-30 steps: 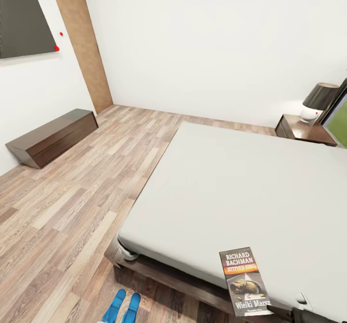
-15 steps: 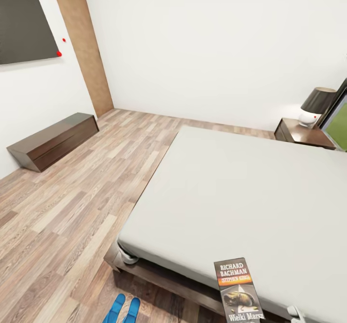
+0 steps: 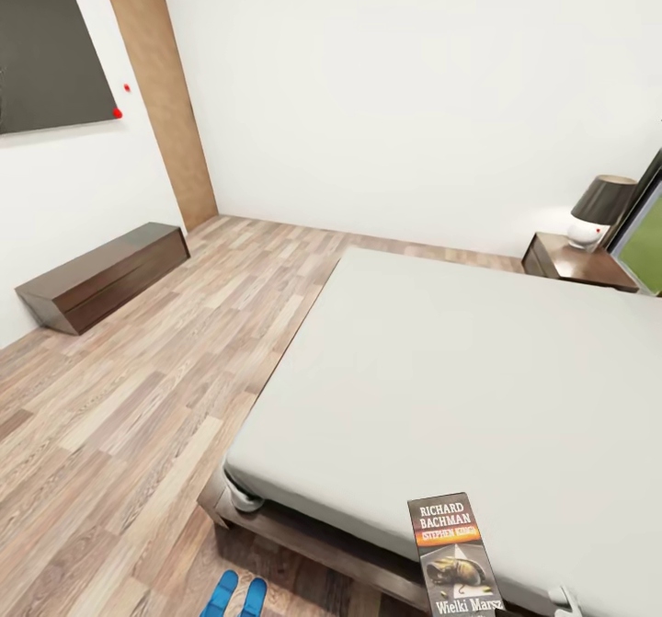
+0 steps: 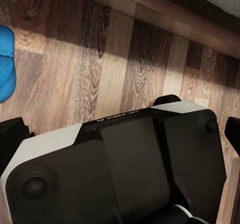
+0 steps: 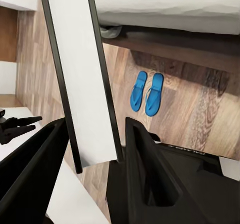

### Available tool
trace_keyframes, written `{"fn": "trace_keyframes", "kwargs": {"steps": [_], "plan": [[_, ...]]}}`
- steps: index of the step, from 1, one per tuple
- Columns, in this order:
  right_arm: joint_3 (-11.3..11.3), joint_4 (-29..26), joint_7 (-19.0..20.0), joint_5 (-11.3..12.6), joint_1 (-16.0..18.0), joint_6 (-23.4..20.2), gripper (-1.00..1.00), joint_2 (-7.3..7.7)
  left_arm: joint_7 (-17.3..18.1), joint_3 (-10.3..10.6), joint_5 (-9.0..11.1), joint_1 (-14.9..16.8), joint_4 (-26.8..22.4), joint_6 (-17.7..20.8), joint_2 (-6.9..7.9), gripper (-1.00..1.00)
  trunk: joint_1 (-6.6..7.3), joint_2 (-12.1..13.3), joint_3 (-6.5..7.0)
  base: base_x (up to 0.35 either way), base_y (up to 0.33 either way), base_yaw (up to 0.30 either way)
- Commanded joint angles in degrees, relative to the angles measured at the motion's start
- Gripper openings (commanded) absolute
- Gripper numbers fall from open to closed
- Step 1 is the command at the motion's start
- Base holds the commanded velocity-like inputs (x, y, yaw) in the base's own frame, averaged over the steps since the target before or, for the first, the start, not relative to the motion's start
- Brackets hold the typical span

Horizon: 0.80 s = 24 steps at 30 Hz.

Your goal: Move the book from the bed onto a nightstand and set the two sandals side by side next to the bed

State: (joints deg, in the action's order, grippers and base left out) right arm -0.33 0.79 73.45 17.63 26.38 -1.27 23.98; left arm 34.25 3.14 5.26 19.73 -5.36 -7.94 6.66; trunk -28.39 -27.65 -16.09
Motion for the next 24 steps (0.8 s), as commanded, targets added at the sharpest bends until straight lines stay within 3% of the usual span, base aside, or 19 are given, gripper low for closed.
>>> {"fn": "trace_keyframes", "kwargs": {"steps": [1, 24], "plan": [[-0.02, 0.08, 0.19, 0.11, 0.06, -0.14, -1.0, 0.01, 0.19, 0.37, 0.54, 0.05, 0.08, -0.15, 0.02, 1.0, -0.03, -0.09, 0.01, 0.0, 0.0, 0.0], [-0.02, 0.08, 0.2, 0.09, 0.06, -0.14, -1.0, 0.01, 0.16, 0.38, 0.54, 0.05, 0.08, -0.18, -0.03, 1.0, -0.03, -0.09, 2.14, 0.0, 0.0, 0.0]]}}
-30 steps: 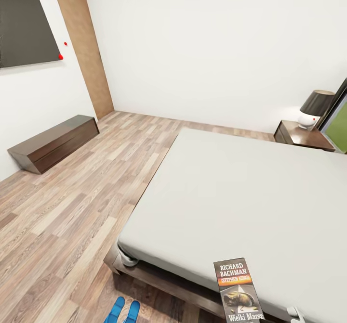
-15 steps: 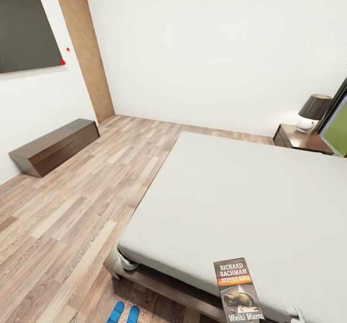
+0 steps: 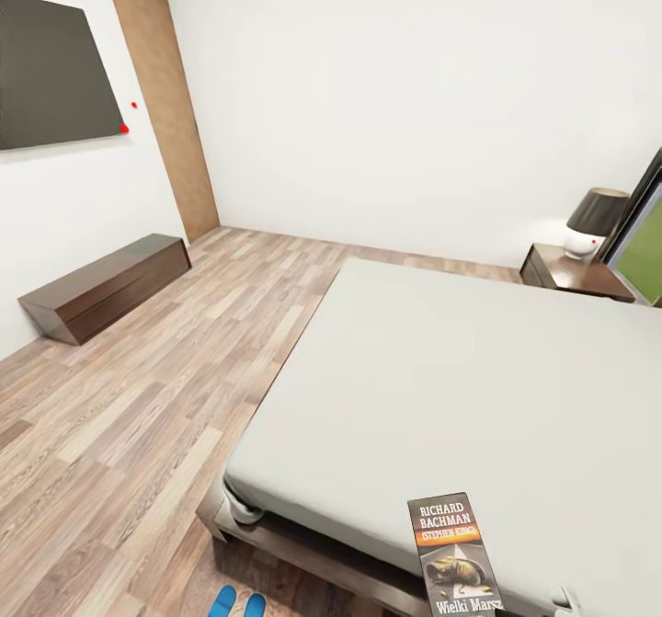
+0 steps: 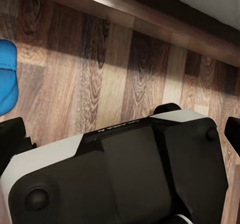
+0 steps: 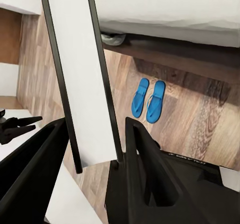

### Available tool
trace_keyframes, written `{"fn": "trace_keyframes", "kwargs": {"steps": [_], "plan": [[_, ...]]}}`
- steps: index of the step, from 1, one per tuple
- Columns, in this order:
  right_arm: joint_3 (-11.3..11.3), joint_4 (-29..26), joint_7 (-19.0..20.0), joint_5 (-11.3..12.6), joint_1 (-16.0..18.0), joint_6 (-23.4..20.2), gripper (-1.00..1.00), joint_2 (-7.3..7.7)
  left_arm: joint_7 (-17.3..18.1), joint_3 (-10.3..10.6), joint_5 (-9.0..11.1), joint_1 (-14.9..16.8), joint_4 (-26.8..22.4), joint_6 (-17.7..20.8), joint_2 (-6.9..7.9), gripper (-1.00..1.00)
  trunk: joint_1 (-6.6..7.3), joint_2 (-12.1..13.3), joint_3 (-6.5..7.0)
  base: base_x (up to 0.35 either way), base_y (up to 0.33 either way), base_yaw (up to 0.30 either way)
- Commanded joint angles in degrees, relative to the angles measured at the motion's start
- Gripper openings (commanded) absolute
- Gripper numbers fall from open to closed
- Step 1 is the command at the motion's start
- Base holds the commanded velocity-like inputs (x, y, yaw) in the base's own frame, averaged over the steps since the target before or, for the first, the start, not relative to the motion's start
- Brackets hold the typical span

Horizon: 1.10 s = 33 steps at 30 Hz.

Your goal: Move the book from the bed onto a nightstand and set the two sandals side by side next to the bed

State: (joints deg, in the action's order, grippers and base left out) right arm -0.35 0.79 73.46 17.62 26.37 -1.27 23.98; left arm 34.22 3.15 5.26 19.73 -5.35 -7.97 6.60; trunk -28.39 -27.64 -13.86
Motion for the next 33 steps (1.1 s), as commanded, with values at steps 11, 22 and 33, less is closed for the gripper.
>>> {"fn": "trace_keyframes", "kwargs": {"steps": [11, 22, 33], "plan": [[0.0, 0.08, 0.19, 0.08, 0.08, -0.14, -1.0, 0.01, 0.17, 0.37, 0.54, 0.05, 0.07, -0.17, -0.01, 1.0, -0.03, -0.09, 0.93, 0.0, 0.0, 0.0], [0.0, 0.08, 0.19, 0.09, 0.05, -0.14, -1.0, 0.01, 0.19, 0.37, 0.54, 0.05, 0.06, -0.19, -0.01, 1.0, -0.03, -0.09, 1.95, 0.0, 0.0, 0.0], [0.0, 0.08, 0.19, 0.1, 0.08, -0.14, -1.0, 0.01, 0.18, 0.37, 0.54, 0.05, 0.05, -0.2, -0.01, 1.0, -0.03, -0.09, 2.97, 0.0, 0.0, 0.0]]}}
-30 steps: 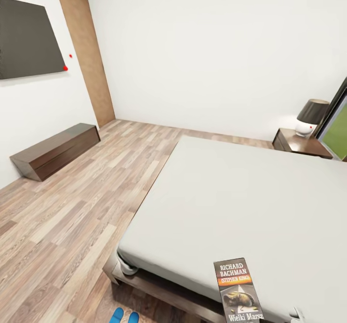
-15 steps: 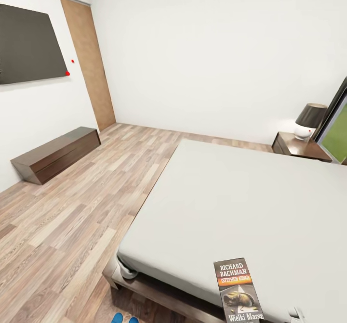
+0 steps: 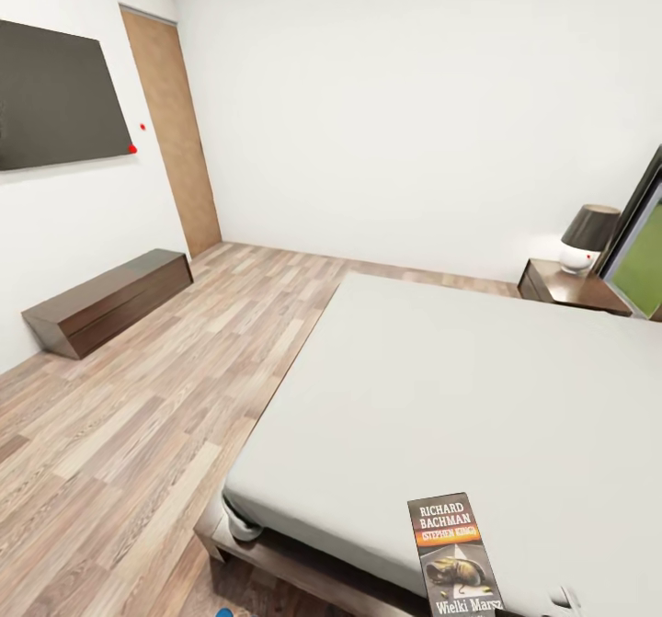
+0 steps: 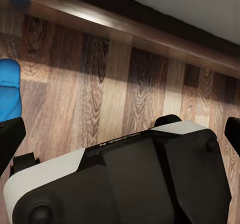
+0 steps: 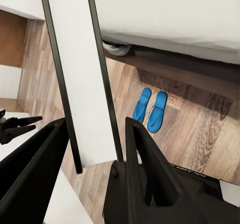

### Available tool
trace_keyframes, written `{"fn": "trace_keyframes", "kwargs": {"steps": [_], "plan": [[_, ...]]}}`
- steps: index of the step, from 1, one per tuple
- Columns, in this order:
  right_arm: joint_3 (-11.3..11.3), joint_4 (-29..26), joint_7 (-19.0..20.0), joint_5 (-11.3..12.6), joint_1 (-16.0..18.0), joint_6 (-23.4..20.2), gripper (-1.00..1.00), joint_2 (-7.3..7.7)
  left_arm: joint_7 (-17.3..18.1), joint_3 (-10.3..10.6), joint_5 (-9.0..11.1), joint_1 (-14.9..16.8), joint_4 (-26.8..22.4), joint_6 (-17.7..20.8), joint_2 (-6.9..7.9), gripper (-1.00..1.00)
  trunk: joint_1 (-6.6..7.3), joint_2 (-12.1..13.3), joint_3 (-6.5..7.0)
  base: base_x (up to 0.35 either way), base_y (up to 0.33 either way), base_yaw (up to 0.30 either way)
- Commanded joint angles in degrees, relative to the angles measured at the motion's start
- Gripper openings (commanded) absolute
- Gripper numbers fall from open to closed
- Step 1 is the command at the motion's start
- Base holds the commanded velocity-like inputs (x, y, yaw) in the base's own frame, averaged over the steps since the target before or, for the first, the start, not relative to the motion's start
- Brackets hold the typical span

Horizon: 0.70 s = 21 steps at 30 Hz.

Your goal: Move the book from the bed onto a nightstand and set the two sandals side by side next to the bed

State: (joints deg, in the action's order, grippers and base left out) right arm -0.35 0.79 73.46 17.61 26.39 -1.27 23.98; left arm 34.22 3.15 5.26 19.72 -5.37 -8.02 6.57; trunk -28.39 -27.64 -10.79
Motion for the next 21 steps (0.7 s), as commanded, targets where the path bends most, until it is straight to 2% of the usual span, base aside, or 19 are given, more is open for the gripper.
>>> {"fn": "trace_keyframes", "kwargs": {"steps": [1, 21], "plan": [[0.0, 0.08, 0.19, 0.1, 0.07, -0.14, -1.0, 0.01, 0.21, 0.37, 0.54, 0.05, 0.08, -0.15, 0.02, 1.0, -0.03, -0.09, -0.01, 0.0, 0.0, 0.0], [0.0, 0.08, 0.19, 0.07, 0.07, -0.14, -1.0, 0.01, 0.2, 0.37, 0.54, 0.05, 0.1, -0.14, 0.02, 1.0, -0.03, -0.09, 1.85, 0.0, 0.0, 0.0]]}}
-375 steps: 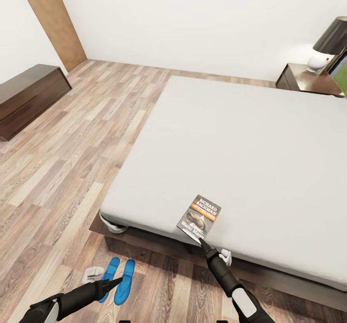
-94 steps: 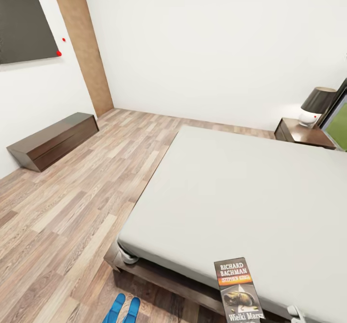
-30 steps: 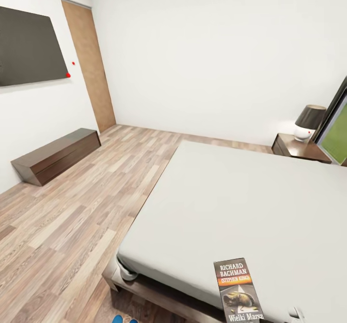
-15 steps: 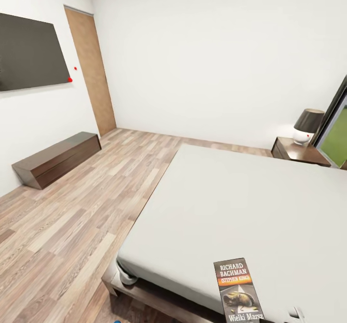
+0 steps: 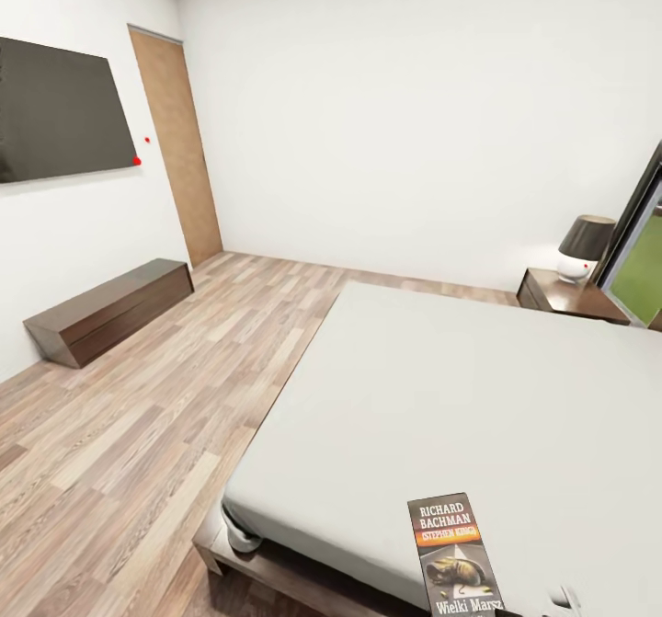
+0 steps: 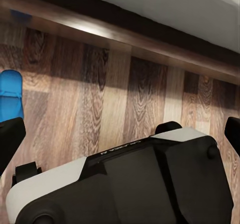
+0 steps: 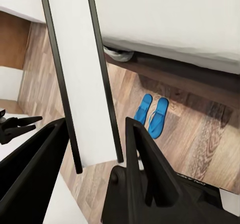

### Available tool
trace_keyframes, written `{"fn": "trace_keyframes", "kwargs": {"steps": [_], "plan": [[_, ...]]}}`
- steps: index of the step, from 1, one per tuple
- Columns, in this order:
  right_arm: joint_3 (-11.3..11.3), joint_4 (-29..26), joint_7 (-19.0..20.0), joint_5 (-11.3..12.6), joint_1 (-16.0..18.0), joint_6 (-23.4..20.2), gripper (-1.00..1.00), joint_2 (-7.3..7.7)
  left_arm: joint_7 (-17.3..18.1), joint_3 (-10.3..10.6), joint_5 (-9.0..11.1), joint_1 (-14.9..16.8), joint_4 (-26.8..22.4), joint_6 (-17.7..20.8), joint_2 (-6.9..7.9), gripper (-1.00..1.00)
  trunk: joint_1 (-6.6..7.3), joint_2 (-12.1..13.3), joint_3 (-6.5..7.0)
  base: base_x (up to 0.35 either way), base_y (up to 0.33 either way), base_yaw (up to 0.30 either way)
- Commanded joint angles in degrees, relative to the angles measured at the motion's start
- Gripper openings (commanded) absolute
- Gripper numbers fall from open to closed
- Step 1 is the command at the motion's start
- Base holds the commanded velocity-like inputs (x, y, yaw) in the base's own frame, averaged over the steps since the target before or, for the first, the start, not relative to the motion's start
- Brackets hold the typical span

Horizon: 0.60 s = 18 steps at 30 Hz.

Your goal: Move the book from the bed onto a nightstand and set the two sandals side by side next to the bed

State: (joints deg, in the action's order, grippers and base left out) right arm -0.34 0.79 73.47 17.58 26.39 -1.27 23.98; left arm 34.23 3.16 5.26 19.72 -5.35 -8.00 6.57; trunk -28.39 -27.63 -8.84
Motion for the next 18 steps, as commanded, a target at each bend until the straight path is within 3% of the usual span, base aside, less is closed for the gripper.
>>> {"fn": "trace_keyframes", "kwargs": {"steps": [1, 18], "plan": [[-0.01, 0.08, 0.19, 0.13, 0.07, -0.14, -1.0, 0.01, 0.2, 0.36, 0.54, 0.05, 0.07, -0.13, 0.02, 1.0, -0.03, -0.1, -0.01, 0.0, 0.0, 0.0], [-0.01, 0.08, 0.19, 0.14, 0.06, -0.14, -1.0, 0.01, 0.19, 0.41, 0.52, 0.05, 0.08, -0.13, 0.02, 1.0, -0.03, -0.1, 1.56, 0.0, 0.0, 0.0]]}}
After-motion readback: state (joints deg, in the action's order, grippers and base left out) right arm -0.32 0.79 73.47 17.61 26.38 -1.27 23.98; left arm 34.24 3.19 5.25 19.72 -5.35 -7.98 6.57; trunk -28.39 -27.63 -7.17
